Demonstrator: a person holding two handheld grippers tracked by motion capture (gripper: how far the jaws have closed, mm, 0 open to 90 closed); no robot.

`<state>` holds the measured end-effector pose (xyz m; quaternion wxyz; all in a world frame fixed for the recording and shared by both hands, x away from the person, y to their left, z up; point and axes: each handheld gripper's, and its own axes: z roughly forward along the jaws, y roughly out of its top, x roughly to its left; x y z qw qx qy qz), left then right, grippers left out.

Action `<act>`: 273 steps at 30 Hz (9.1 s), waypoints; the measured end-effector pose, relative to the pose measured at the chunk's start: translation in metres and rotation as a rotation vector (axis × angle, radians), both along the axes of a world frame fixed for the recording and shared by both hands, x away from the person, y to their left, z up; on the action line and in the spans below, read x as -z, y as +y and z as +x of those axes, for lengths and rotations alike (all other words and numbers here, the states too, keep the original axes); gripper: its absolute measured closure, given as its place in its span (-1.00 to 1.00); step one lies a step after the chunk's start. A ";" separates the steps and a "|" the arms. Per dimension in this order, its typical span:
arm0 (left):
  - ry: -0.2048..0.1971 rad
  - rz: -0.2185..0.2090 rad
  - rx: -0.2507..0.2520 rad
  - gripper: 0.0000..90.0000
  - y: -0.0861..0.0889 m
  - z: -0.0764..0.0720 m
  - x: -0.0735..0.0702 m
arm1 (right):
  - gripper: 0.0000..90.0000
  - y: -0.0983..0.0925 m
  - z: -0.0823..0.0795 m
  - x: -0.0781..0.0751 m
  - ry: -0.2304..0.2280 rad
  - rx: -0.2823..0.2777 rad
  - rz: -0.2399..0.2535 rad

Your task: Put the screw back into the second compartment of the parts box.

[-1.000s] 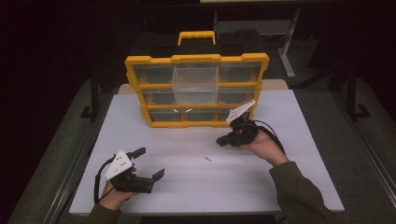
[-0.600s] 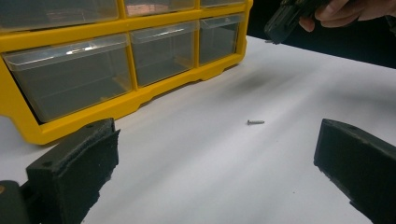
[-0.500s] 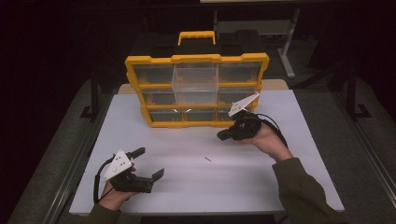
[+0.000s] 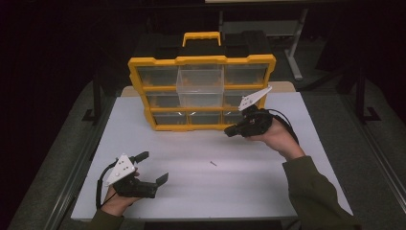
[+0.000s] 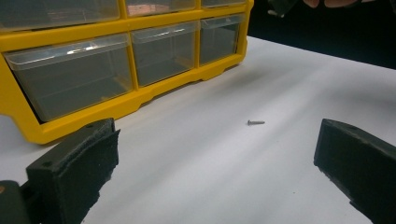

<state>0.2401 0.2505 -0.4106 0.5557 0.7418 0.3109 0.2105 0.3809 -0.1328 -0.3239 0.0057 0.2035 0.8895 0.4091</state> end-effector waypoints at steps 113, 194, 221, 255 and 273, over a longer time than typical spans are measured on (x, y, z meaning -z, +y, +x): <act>-0.002 -0.005 0.007 -1.00 0.000 -0.001 -0.001 | 0.93 0.060 0.047 -0.146 -0.177 -0.040 0.019; 0.000 0.000 0.005 -1.00 -0.001 -0.002 0.000 | -0.50 -0.005 0.005 -0.061 -0.152 0.064 0.025; -0.002 0.001 0.005 -1.00 0.000 -0.002 -0.001 | -0.71 0.015 -0.004 0.017 -0.113 0.066 -0.001; -0.006 -0.003 0.007 -1.00 0.001 -0.003 -0.001 | -0.14 0.053 -0.012 0.101 -0.029 -0.046 -0.093; -0.008 -0.003 0.009 -1.00 0.001 -0.003 -0.001 | 0.66 0.063 -0.013 0.118 0.032 -0.091 -0.155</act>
